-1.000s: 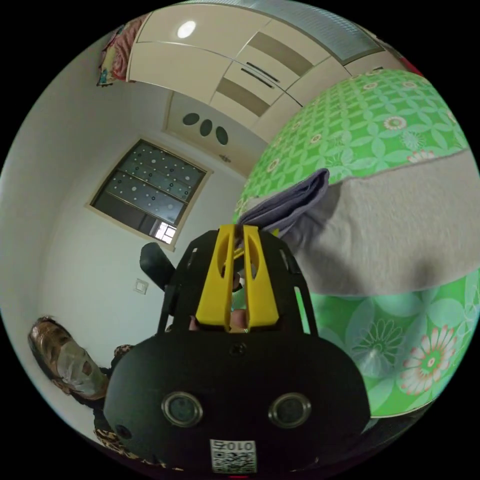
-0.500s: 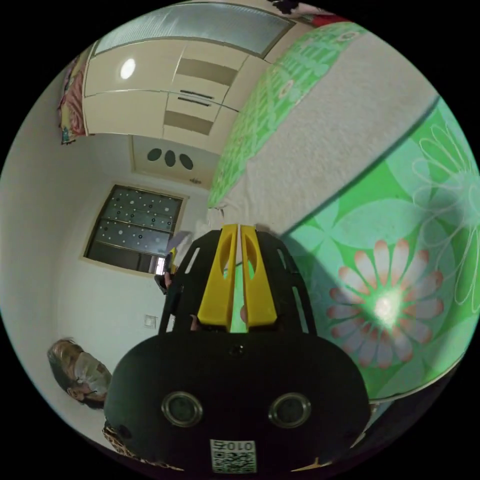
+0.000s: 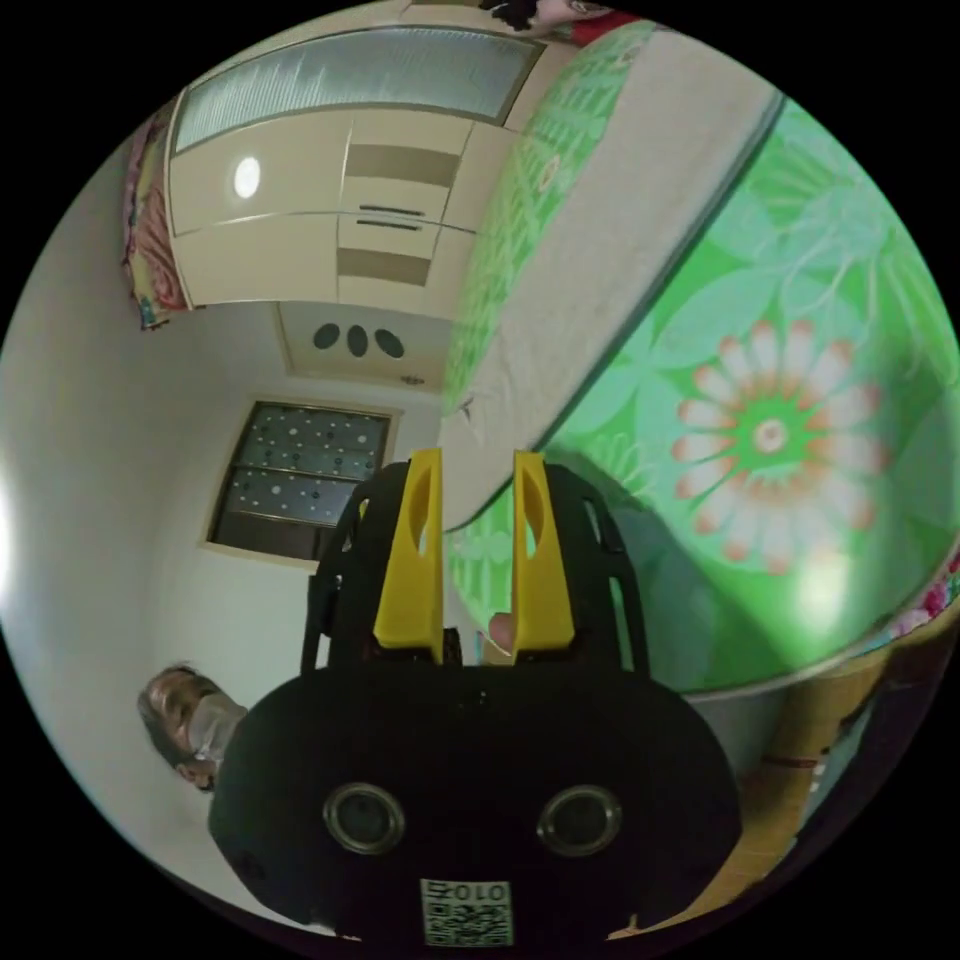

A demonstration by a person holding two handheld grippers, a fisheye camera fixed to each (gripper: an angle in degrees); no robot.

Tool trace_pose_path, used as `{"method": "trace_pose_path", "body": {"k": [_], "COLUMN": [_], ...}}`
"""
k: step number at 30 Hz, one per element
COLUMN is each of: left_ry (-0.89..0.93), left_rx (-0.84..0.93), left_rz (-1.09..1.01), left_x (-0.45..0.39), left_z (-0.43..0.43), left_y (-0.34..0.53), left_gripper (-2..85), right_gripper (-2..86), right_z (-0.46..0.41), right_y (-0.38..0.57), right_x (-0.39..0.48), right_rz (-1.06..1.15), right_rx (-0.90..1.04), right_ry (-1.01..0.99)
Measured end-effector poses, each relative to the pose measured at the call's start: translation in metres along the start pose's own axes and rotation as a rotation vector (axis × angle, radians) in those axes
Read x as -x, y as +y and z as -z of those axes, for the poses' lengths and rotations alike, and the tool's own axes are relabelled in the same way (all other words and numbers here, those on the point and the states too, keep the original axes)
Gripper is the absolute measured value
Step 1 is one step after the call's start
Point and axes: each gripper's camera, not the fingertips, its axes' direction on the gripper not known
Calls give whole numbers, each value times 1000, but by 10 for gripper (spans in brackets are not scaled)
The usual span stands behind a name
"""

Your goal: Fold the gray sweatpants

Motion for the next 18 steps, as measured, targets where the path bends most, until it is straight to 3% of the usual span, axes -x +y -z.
{"method": "trace_pose_path", "body": {"k": [5,9,18], "left_ry": [35,28,32], "left_rx": [19,44,75], "left_rz": [-89,-149,-192], "left_x": [-61,-106,-146], "left_z": [-23,-44,-76], "left_y": [-42,-70,-88], "left_gripper": [48,48,49], "right_gripper": [155,154,131], "right_z": [-66,-102,-145], "right_y": [6,10,-14], "right_x": [4,9,8], "right_rz": [-6,-12,-48], "right_rx": [178,249,223], "right_ry": [-180,-205,-240]}}
